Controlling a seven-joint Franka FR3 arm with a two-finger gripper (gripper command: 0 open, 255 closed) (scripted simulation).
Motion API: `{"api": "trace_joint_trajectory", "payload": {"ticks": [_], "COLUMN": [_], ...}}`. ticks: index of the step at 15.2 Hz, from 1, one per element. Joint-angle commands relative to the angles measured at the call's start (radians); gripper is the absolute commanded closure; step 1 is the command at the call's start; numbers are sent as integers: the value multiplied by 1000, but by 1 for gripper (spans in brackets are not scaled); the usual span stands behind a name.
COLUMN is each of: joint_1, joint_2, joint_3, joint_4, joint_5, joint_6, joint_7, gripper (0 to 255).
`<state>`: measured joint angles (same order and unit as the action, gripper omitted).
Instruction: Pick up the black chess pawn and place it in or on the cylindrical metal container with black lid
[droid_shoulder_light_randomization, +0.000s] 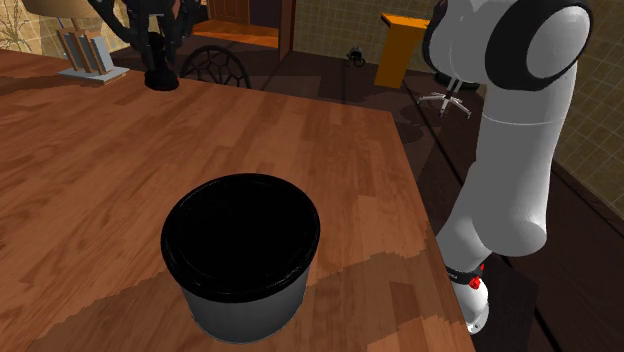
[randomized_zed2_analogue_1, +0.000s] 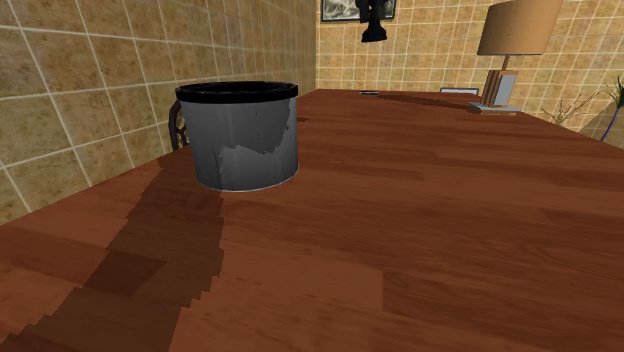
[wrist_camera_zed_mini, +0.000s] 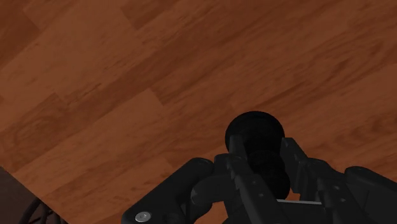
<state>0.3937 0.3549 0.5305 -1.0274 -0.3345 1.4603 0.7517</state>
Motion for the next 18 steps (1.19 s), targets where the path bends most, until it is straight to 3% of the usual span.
{"api": "trace_joint_trajectory", "payload": {"ticks": [1,9,18], "joint_1": [-18,-20,38], "joint_2": [-85,-339,-537], "joint_3": [17,57,109], "joint_4": [-124,-418,-589], "joint_5": [37,162,269], "joint_6": [38,99,91], "joint_7": [33,122,237], "gripper": [255,255,255]}}
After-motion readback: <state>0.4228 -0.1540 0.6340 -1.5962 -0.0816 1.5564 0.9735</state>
